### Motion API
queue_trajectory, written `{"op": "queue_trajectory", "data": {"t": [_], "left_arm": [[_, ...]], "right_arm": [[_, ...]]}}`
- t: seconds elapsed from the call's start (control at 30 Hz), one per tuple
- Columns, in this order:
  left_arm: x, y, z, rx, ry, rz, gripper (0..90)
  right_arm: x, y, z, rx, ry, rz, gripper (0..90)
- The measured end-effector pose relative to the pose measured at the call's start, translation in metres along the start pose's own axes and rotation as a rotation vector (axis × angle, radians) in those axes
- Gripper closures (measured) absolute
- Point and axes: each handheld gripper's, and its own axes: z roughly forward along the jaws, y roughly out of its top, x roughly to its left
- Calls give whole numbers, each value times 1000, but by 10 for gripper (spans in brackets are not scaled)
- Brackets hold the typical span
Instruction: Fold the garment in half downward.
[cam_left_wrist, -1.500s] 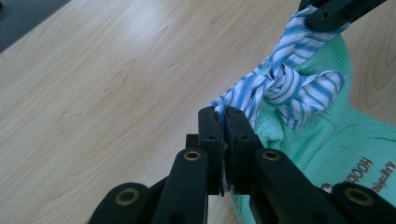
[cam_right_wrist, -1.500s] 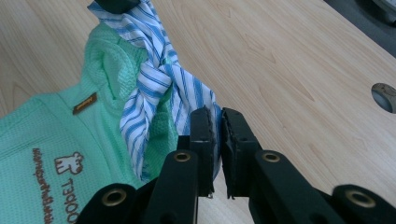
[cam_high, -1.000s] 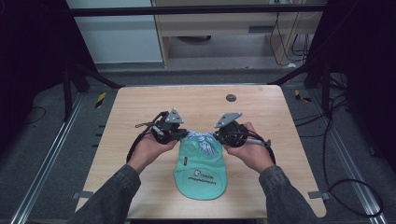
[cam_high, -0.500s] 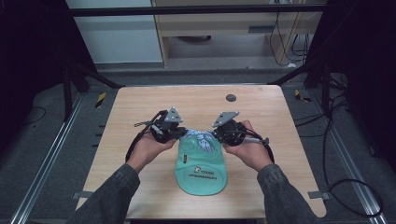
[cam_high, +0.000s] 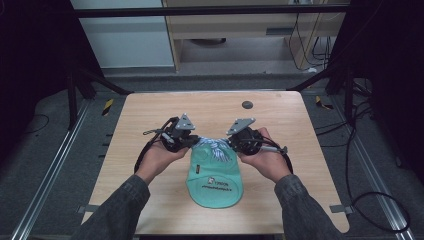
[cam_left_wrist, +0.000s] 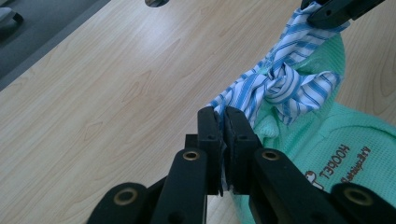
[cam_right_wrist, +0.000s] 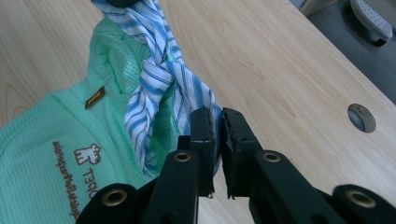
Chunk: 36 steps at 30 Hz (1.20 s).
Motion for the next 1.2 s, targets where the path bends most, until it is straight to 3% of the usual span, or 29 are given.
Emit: {"op": "queue_trajectory", "data": {"t": [1.2], "left_arm": [[15, 22, 4, -21, 45, 1, 862]], "right_arm": [[-18, 13, 2, 12, -62, -3, 831]]}}
